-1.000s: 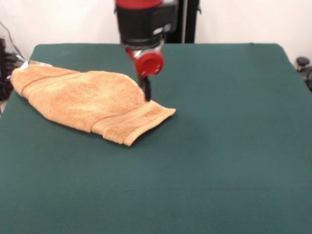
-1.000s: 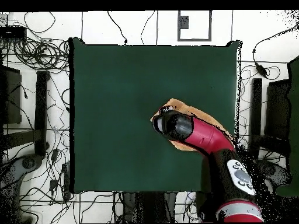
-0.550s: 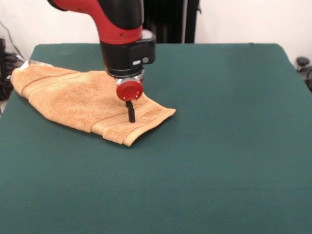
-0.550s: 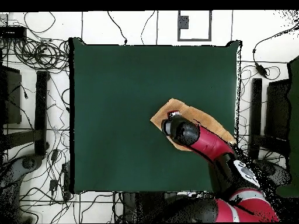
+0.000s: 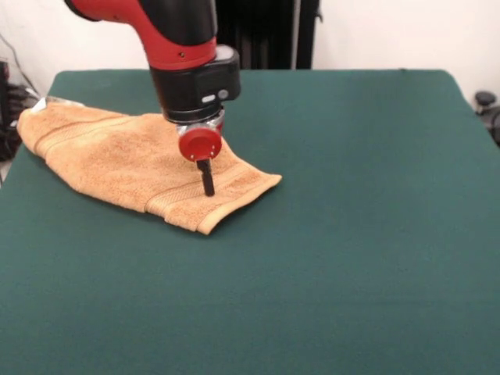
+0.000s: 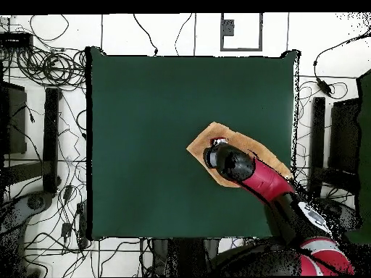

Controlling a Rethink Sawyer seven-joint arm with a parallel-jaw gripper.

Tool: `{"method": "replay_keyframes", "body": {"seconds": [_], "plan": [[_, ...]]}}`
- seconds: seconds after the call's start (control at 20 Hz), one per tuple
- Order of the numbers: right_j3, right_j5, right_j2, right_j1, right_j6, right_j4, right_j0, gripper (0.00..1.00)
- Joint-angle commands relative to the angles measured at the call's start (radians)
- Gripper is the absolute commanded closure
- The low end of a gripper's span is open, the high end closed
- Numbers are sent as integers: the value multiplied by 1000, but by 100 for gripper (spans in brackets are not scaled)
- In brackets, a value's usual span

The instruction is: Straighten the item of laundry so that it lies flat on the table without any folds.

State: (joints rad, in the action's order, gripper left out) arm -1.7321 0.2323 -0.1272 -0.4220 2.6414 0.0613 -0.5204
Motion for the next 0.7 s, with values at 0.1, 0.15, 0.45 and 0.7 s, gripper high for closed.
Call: {"method": "replay_keyframes", "body": {"seconds": [0.1, 0.15, 0.45, 0.7], "plan": [[-82, 65, -200, 195, -25, -9, -4, 0], [-75, 81, -209, 204, -33, -7, -9, 0], [-59, 89, -155, 172, 15, -5, 62, 0], [-80, 178, -162, 124, 33, 31, 77, 0]]}}
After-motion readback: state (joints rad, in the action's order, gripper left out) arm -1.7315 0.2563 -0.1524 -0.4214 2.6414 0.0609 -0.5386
